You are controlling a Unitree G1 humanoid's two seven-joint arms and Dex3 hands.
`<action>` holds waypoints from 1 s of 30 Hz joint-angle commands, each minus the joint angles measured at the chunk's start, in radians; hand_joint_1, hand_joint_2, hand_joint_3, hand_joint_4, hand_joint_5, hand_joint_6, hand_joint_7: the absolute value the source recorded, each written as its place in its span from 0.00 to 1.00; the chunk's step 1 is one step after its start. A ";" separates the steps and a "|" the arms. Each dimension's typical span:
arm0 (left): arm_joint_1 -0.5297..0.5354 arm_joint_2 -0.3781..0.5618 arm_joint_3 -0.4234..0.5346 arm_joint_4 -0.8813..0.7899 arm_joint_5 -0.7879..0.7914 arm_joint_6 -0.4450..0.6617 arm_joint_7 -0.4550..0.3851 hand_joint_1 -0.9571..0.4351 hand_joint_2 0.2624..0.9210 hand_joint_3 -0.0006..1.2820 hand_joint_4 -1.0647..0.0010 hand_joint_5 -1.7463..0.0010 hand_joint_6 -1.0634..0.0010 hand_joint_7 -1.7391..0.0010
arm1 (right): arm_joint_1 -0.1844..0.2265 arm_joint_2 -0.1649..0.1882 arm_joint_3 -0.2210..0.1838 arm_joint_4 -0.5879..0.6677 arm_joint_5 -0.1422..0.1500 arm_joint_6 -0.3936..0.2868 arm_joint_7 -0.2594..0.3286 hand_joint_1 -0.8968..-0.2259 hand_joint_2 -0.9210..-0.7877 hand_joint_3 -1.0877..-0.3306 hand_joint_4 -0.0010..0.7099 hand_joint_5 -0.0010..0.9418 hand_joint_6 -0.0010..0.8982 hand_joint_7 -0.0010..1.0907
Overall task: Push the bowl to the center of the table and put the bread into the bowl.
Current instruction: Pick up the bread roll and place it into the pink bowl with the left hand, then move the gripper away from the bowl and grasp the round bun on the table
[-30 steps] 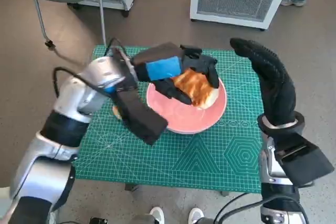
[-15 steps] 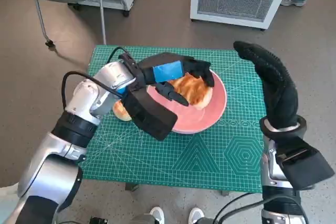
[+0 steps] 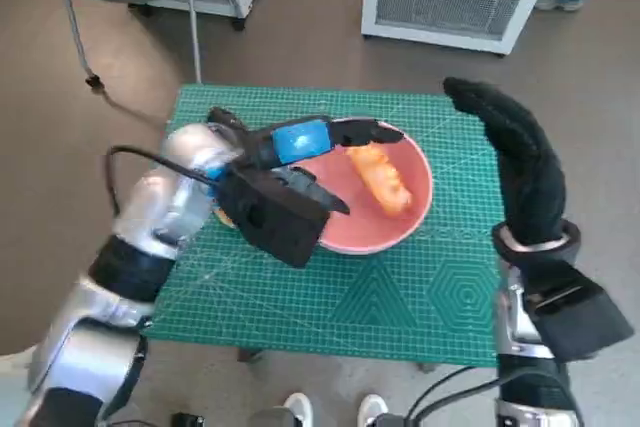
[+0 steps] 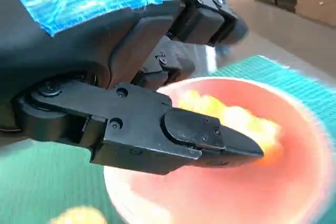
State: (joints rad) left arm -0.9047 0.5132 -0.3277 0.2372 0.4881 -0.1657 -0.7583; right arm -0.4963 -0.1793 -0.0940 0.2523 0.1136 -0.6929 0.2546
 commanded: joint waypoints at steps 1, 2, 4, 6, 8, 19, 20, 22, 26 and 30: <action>0.055 0.137 0.142 -0.173 -0.149 0.060 -0.117 0.42 0.80 0.00 1.00 1.00 0.86 0.98 | 0.027 0.009 0.010 -0.002 -0.008 0.016 -0.007 0.38 0.00 0.36 0.29 0.00 0.00 0.59; 0.063 0.153 0.156 -0.186 -0.160 0.061 -0.123 0.41 0.79 0.00 1.00 1.00 0.86 0.98 | 0.028 0.009 0.011 -0.003 -0.007 0.016 -0.007 0.38 0.00 0.36 0.29 0.00 0.00 0.59; 0.083 0.193 0.185 -0.206 -0.176 0.047 -0.127 0.41 0.79 0.00 1.00 1.00 0.86 0.98 | 0.030 0.009 0.012 -0.004 -0.005 0.016 -0.006 0.38 0.00 0.36 0.29 0.00 0.00 0.59; 0.107 0.237 0.219 -0.214 -0.192 0.025 -0.124 0.40 0.78 0.00 1.00 1.00 0.87 0.98 | 0.030 0.009 0.013 -0.002 -0.003 0.015 -0.005 0.38 0.00 0.36 0.29 0.00 0.00 0.59; 0.134 0.284 0.255 -0.208 -0.201 -0.008 -0.110 0.38 0.78 0.00 1.00 1.00 0.87 0.99 | 0.028 0.009 0.014 0.003 -0.001 0.014 -0.003 0.37 0.00 0.36 0.29 0.00 0.00 0.59; 0.220 0.399 0.324 -0.093 -0.194 -0.123 -0.029 0.33 0.77 0.00 1.00 1.00 0.91 1.00 | 0.016 0.008 0.023 0.019 0.005 0.022 0.004 0.37 0.00 0.36 0.29 0.00 0.00 0.58; 0.222 0.402 0.322 -0.089 -0.194 -0.124 -0.026 0.33 0.77 0.00 1.00 1.00 0.91 1.00 | 0.016 0.007 0.023 0.020 0.006 0.022 0.005 0.37 0.00 0.36 0.29 0.00 0.00 0.58; 0.236 0.406 0.319 -0.080 -0.190 -0.116 -0.020 0.33 0.76 0.00 1.00 1.00 0.91 1.00 | 0.014 0.005 0.023 0.025 0.010 0.023 0.008 0.37 0.00 0.36 0.29 0.00 0.00 0.58; 0.270 0.402 0.304 -0.083 -0.175 -0.072 -0.017 0.33 0.75 0.00 1.00 1.00 0.92 1.00 | 0.009 0.004 0.027 0.028 0.016 0.027 0.017 0.37 0.00 0.36 0.29 0.00 0.00 0.58; 0.276 0.392 0.277 -0.081 -0.151 -0.038 -0.016 0.34 0.75 0.00 1.00 1.00 0.92 1.00 | 0.004 0.003 0.029 0.027 0.018 0.032 0.022 0.37 0.00 0.36 0.29 0.00 0.00 0.58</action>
State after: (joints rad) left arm -0.6395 0.9116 -0.0279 0.1517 0.3178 -0.2295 -0.7834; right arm -0.4928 -0.1750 -0.0708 0.2664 0.1220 -0.6795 0.2632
